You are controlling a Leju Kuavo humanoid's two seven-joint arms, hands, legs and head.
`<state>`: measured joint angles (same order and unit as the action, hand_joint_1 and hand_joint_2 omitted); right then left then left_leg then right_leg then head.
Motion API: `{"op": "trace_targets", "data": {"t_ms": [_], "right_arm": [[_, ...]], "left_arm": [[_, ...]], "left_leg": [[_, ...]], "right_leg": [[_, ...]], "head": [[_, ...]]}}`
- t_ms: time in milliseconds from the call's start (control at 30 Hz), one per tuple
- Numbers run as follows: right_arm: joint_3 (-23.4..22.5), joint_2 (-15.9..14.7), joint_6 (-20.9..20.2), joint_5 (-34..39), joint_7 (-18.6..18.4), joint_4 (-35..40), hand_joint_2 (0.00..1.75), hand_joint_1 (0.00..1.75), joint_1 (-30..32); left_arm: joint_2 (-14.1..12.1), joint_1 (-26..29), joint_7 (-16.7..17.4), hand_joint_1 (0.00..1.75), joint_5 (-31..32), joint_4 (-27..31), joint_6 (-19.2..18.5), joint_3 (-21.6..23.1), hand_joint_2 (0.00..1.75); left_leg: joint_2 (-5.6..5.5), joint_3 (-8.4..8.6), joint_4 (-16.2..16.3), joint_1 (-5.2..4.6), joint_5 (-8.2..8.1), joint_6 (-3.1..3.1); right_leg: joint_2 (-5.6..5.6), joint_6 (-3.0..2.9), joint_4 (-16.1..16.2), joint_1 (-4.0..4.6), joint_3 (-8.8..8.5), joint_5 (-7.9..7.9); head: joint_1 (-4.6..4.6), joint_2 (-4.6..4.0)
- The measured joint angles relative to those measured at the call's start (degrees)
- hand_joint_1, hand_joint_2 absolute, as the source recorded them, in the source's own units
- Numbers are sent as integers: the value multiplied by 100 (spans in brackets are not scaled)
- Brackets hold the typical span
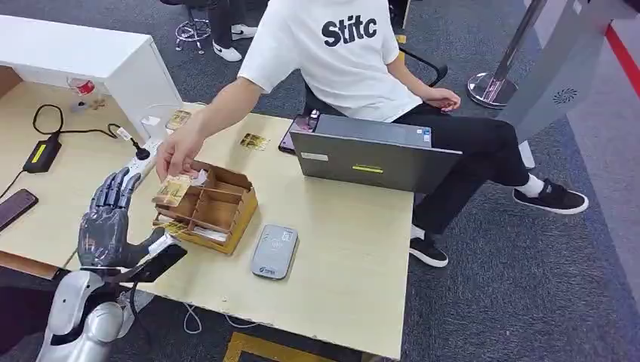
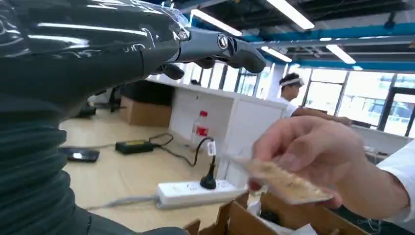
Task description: Pass the card to the sensor for recognition and then transmit it.
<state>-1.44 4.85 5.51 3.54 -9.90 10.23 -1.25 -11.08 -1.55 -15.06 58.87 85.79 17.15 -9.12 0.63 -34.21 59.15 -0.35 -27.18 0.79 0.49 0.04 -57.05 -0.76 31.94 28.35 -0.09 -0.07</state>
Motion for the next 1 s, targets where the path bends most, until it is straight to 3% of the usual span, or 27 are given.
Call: {"op": "trace_targets", "data": {"t_ms": [333,367,467,1000], "right_arm": [[173,-48,-175,-277,-76,0,175,0,-45],[181,-52,-188,-302,-90,0,175,0,-49],[199,-57,-195,-378,-118,0,175,0,-62],[291,-55,-193,-476,-90,0,175,0,-71]], "left_arm": [[-527,-584,603,0,1615,-371,568,831,175],[-570,-628,663,175,1761,-411,624,899,175],[-625,-716,798,175,2089,-494,772,1035,175],[-583,-721,1106,175,2250,-566,1115,1087,175]], "left_leg": [[0,0,1,0,1,1],[1,0,1,0,1,1],[0,0,1,0,1,1],[0,-2,1,0,1,1]], "right_leg": [[1,-1,0,0,-1,-1],[1,-1,0,0,0,-1],[0,-1,0,0,-1,-1],[0,-1,0,0,-1,-1]], "head": [[0,0],[0,0],[0,0],[0,0]]}}
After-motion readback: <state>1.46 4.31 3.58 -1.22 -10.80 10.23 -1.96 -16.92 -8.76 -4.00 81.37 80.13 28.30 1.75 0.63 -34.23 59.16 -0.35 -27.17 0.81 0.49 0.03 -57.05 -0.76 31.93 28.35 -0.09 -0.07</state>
